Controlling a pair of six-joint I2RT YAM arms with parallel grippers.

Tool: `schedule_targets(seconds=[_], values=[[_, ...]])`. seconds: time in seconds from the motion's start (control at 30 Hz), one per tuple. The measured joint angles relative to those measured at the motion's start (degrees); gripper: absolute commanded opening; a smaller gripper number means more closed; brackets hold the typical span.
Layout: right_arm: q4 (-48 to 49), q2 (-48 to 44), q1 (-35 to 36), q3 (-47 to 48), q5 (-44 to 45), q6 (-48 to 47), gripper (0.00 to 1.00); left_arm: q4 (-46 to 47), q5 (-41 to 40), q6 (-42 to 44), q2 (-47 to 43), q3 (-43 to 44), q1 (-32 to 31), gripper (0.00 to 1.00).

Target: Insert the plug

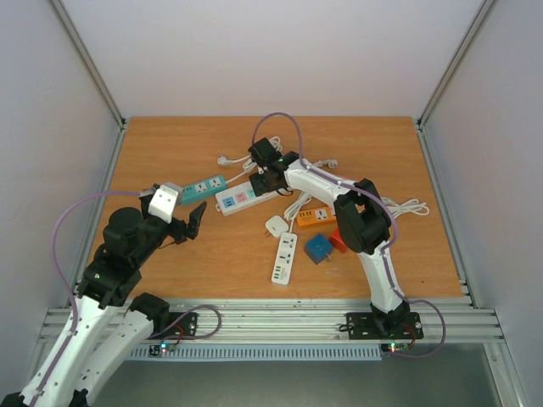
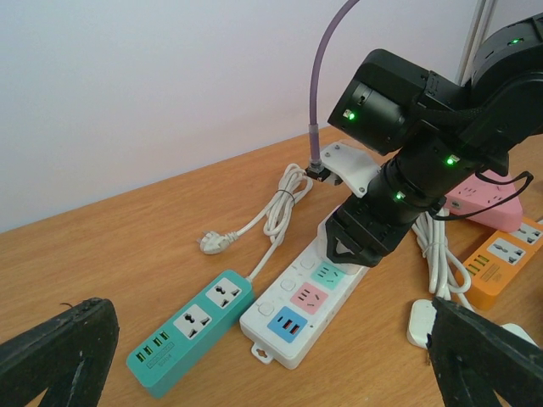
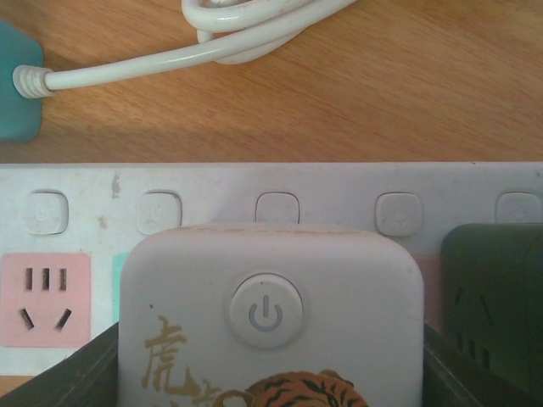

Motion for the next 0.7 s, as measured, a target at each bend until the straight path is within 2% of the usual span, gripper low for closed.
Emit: schedule_targets(seconds=[0.33, 0.4, 0.53, 0.7], values=[[-1.84, 0.0, 0.33, 0.66, 0.98, -0.79, 0.44, 0.0, 0.0, 0.0, 0.17, -0.02, 0.0, 0.99], [-2.69, 0.0, 0.04, 1.07, 0.11, -1.49, 0.52, 0.0, 0.02, 0.02, 0.33, -0.09, 0.0, 0.99], [-7.23, 0.33, -0.85, 3.63, -2.29, -2.38, 0.75, 0.02, 0.02, 0.02, 0.37, -0.11, 0.0, 0.99], [-13.03, 0.48, -1.29, 5.03, -3.74, -1.9, 0.87, 0.31, -0.24, -0.02, 0.37, -0.37, 0.0, 0.99]])
